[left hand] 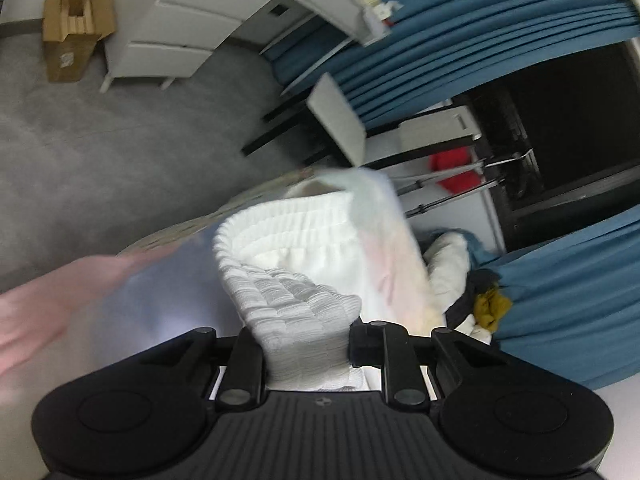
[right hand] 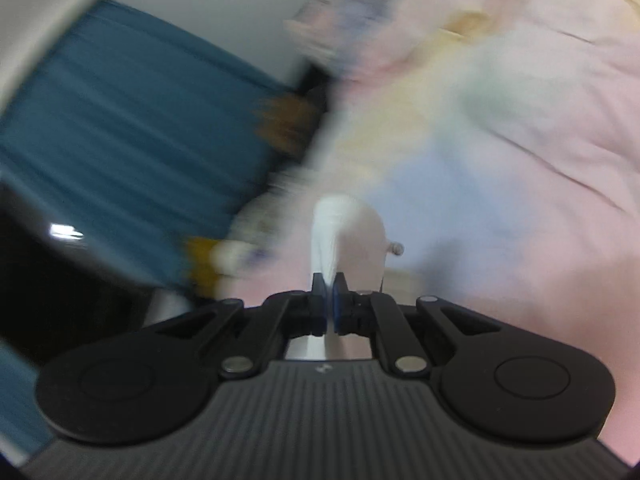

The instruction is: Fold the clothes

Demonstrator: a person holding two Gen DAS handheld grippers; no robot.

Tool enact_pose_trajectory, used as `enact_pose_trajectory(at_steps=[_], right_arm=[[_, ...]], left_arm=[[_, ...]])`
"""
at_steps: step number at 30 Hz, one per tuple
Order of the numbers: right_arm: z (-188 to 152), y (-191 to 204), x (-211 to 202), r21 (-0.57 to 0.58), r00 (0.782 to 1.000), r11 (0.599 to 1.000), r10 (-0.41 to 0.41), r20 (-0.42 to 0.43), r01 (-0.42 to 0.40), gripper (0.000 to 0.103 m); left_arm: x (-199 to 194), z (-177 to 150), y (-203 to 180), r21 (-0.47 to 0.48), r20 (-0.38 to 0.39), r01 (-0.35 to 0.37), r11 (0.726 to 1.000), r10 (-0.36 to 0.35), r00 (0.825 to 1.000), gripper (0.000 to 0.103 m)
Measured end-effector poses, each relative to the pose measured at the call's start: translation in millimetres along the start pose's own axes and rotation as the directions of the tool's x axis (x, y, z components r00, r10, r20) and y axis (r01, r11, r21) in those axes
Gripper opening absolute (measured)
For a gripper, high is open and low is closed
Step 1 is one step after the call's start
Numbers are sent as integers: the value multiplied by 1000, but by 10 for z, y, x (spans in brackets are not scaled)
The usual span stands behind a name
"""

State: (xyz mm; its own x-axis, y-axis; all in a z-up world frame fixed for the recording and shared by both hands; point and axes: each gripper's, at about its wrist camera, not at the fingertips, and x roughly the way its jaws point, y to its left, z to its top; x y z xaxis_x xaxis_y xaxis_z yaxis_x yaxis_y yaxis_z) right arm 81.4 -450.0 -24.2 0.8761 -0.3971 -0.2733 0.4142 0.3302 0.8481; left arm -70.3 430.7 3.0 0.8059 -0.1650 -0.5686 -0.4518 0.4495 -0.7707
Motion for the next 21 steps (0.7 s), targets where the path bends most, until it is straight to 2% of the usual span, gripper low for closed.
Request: enact_pose_trajectory(at_steps=[2, 3, 4, 6, 7, 8, 10, 11, 13, 14, 17, 18, 21], right_arm=[[59, 118, -128, -39, 993, 994, 108, 48, -106, 6], [84, 140, -182, -49, 994, 995, 95, 60, -92, 6], [107, 124, -230, -44, 997, 998, 45, 67, -42, 6], [124, -28, -257, -8, 988, 989, -144, 46, 145, 6], [124, -128, -245, 12, 968, 968, -251, 19, 251, 6], [109, -265, -186, 40, 937, 936, -348, -32, 349, 6], [71, -554, -65, 95, 856, 854, -498, -138, 512, 6], [56, -653, -29, 120, 833, 828, -526, -170, 548, 6], [46, -712, -10, 139, 817, 808, -546, -187, 572, 8], [53, -664, -34, 128, 822, 815, -544, -167, 565, 8], [75, -486, -132, 87, 840, 836, -536, -83, 542, 9], [81, -436, -164, 74, 843, 840, -535, -56, 538, 9], [84, -287, -202, 28, 847, 847, -532, 1, 531, 12]], left_arm=[[-24, -31, 204, -10, -9, -7, 1000, 7, 1000, 22], [-14, -55, 302, -13, -14, -10, 1000, 10, 1000, 22], [23, -76, 378, -18, -20, -13, 1000, 12, 1000, 22], [72, -112, 468, -11, -28, -17, 1000, 17, 999, 23], [91, -128, 501, -5, -32, -20, 1000, 20, 999, 24], [135, -147, 515, 5, -34, -24, 1000, 25, 999, 24], [299, -195, 488, 32, -34, -41, 999, 42, 999, 28], [372, -218, 465, 46, -33, -48, 998, 49, 998, 29], [433, -266, 408, 85, -29, -52, 995, 55, 998, 35], [440, -292, 380, 109, -27, -56, 993, 59, 998, 36], [417, -375, 248, 182, -7, -91, 979, 94, 996, 50], [371, -397, 218, 202, -3, -95, 975, 98, 995, 56], [204, -456, 108, 266, 14, -106, 958, 106, 994, 64]])
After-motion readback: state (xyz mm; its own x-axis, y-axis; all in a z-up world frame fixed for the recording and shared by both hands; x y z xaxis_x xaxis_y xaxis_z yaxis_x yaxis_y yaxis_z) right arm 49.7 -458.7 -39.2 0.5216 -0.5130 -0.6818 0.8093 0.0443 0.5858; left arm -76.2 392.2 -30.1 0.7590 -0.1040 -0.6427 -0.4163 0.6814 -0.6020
